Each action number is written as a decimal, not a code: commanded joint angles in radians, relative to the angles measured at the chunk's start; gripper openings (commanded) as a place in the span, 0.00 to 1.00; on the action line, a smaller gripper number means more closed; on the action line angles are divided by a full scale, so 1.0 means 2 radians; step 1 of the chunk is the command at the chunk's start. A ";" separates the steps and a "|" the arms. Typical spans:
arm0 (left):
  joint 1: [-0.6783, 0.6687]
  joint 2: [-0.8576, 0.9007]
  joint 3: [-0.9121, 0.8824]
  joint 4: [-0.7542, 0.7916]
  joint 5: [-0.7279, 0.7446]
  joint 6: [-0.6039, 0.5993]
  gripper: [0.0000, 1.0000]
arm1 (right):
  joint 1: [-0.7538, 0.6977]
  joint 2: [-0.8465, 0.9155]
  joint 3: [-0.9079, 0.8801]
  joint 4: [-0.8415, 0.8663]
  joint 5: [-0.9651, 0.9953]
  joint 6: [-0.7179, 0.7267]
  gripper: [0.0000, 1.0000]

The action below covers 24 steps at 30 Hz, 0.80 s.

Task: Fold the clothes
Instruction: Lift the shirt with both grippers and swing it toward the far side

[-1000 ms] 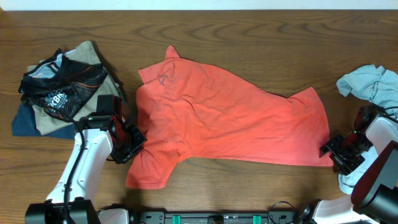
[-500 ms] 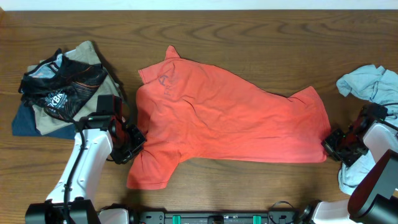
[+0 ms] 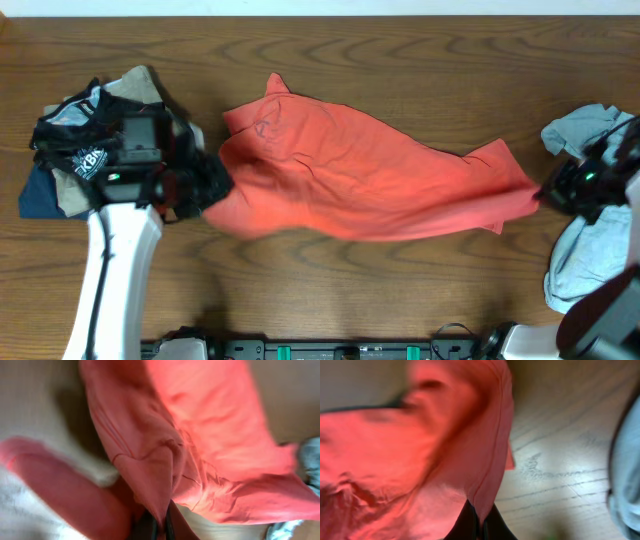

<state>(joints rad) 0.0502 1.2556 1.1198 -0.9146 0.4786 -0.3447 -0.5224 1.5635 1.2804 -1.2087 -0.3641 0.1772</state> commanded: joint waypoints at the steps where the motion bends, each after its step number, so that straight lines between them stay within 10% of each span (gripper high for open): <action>1: -0.001 -0.041 0.069 -0.010 0.020 0.030 0.06 | 0.007 -0.043 0.071 -0.031 -0.017 -0.038 0.01; 24: -0.001 -0.136 0.367 -0.054 -0.090 0.030 0.06 | 0.007 -0.126 0.399 -0.089 -0.061 -0.052 0.01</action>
<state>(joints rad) 0.0494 0.9668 1.8450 -1.0214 0.3325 -0.3054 -0.5224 1.3209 2.0308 -1.3880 -0.4755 0.0864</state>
